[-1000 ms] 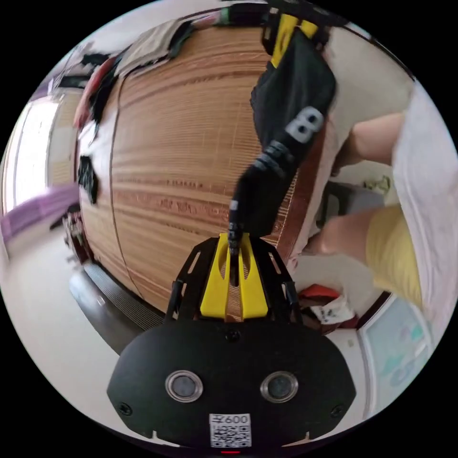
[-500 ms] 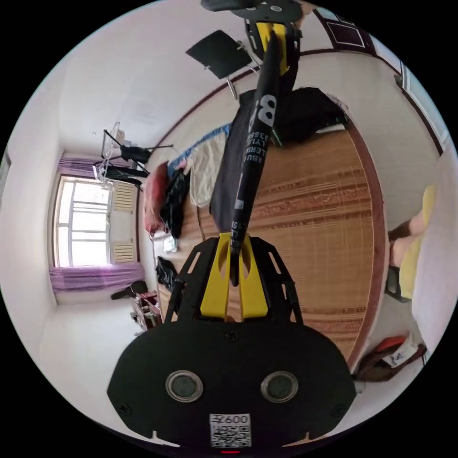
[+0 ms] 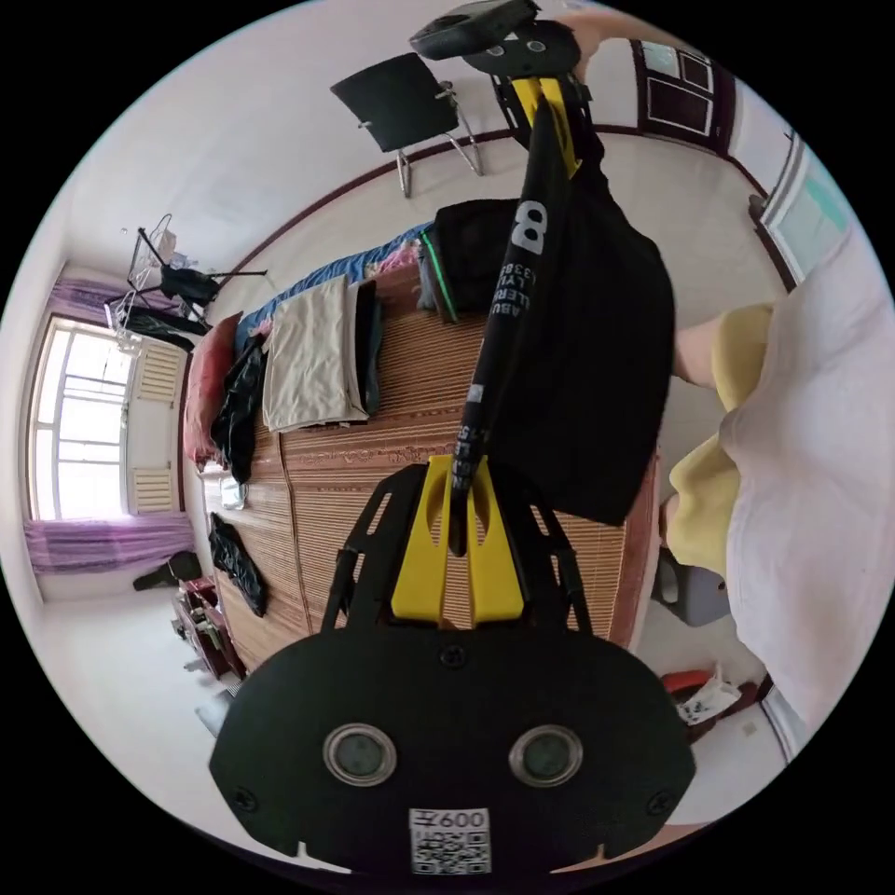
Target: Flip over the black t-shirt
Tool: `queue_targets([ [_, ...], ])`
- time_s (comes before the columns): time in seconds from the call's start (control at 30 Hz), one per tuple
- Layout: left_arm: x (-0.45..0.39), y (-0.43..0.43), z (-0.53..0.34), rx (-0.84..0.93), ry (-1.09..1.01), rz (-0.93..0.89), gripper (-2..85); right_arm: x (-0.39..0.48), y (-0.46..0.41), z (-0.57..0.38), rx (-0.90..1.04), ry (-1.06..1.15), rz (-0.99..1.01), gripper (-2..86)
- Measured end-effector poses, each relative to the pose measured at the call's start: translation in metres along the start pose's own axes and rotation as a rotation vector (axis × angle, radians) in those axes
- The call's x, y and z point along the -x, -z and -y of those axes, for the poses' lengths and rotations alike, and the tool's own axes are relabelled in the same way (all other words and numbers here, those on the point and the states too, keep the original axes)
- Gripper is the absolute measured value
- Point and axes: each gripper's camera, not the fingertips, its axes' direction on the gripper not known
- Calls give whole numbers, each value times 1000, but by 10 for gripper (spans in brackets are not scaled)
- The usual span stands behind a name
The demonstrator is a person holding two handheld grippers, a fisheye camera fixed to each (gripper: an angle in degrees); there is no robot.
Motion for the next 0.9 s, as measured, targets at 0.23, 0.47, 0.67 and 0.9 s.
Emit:
queue_targets([
  [0.23, -2, -36, 130, 133, 206, 39, 14, -43, 39, -80, -83, 27, -335, -7],
  [0.47, -13, -44, 199, 208, 289, 26, 11, -54, 82, -121, -127, 196, -278, -7],
  [0.67, 9, -87, 209, 257, 320, -19, 14, -79, 106, -80, -45, 293, -188, -7],
  [0.9, 87, -152, 191, 228, 285, -15, 16, -153, 164, -6, -39, 186, -227, -8],
])
